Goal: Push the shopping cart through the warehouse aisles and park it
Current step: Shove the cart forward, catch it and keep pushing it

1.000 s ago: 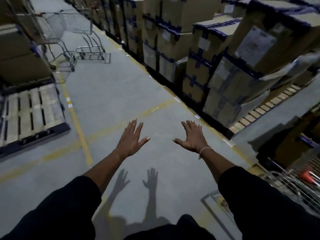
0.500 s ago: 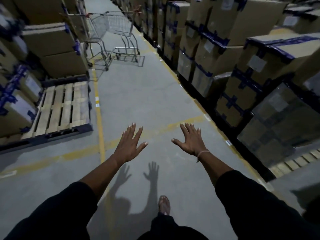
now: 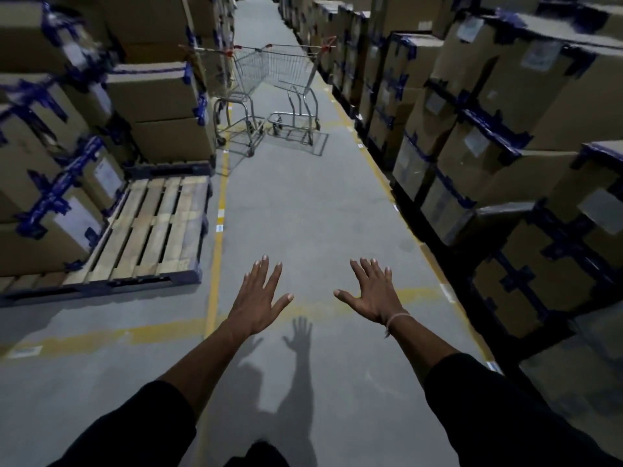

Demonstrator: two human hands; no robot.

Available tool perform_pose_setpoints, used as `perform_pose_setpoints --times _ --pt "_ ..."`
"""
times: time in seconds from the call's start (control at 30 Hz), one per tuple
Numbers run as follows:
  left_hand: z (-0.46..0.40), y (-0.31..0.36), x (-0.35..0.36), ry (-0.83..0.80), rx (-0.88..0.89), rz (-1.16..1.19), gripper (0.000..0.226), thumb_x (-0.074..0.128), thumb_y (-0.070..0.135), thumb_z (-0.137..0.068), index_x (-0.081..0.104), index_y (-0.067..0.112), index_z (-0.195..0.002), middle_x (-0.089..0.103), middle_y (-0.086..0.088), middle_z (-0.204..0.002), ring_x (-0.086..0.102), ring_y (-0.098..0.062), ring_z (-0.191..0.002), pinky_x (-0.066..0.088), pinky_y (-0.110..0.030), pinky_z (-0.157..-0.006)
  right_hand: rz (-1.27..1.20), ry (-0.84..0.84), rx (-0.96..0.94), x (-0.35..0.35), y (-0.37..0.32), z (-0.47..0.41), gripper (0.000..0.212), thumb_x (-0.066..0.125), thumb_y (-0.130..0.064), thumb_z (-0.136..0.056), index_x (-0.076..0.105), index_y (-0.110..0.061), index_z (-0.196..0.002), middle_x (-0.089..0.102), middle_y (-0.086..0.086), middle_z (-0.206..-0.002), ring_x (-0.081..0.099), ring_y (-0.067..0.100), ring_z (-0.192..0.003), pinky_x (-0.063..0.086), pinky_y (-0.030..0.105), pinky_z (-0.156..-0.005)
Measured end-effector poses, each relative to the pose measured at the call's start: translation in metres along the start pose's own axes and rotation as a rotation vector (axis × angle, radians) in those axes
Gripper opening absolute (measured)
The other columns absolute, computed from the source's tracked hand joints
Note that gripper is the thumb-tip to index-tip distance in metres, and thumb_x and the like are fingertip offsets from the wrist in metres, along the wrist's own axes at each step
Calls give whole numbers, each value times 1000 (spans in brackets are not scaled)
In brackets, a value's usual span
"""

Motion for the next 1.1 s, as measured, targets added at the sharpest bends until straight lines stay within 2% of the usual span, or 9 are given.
perform_pose_setpoints --times 0.13,0.3,0.47,0.6,0.67,0.83,0.97,1.1 --pt "-72 -33 -5 0 -3 -14 102 0 90 -82 -8 30 -164 -26 -3 -168 -22 -24 -156 -6 -45 -127 9 -16 -6 2 3 -82 117 20 -96 -72 13 -26 -165 8 5 -172 -5 25 -159 -9 54 -125" --pt "-184 -82 -19 -1 -5 -19 93 9 83 -89 -10 32 -163 -29 -2 -168 -25 -22 -155 -9 -42 -125 33 -34 -18 4 3 -202 115 22 -96 -74 11 -27 -165 6 5 -172 -7 26 -159 -10 55 -124" --pt "-298 -128 -45 -80 36 -54 84 25 73 -99 -11 32 -163 -31 -2 -167 -27 -22 -155 -9 -44 -127 29 -31 24 -8 -2 -318 116 20 -96 -73 11 -27 -165 6 5 -172 -6 26 -159 -10 55 -124" --pt "-387 -155 -71 -94 93 -106 83 31 69 -101 -9 31 -164 -29 -3 -167 -24 -22 -155 -7 -44 -126 -5 -4 67 -21 -3 -404 104 35 -89 -83 13 -28 -165 5 4 -172 -7 25 -159 -12 54 -124" --pt "-427 -163 -79 -99 113 -114 84 29 71 -100 -8 31 -164 -28 -3 -168 -24 -22 -156 -7 -44 -126 -22 2 83 -24 -1 -440 100 40 -85 -87 13 -29 -165 5 4 -173 -7 25 -159 -11 54 -125" --pt "-535 -180 -82 -93 146 -95 98 3 89 -84 -8 34 -164 -28 -2 -168 -24 -21 -155 -8 -42 -124 -35 1 112 -31 24 -542 101 39 -86 -85 15 -29 -165 5 4 -173 -8 24 -158 -11 54 -124" --pt "-629 -192 -82 -68 133 -88 105 -1 92 -80 -3 30 -165 -24 -5 -169 -20 -25 -157 -4 -45 -125 -36 -5 99 -40 53 -638 101 40 -87 -85 14 -29 -165 4 3 -173 -9 24 -158 -12 54 -124" --pt "-732 -197 -86 -58 107 -124 100 7 86 -84 -2 27 -165 -21 -8 -169 -15 -28 -158 0 -48 -126 -34 -8 90 -58 89 -741 101 40 -86 -86 14 -29 -165 4 3 -173 -8 24 -158 -12 54 -124"
Point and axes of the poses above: each hand's wrist, its own z-axis away from the middle knuckle, its own x-axis out of the palm, y = z × x, the point moved 4 cm from there along -z, towards the middle knuckle
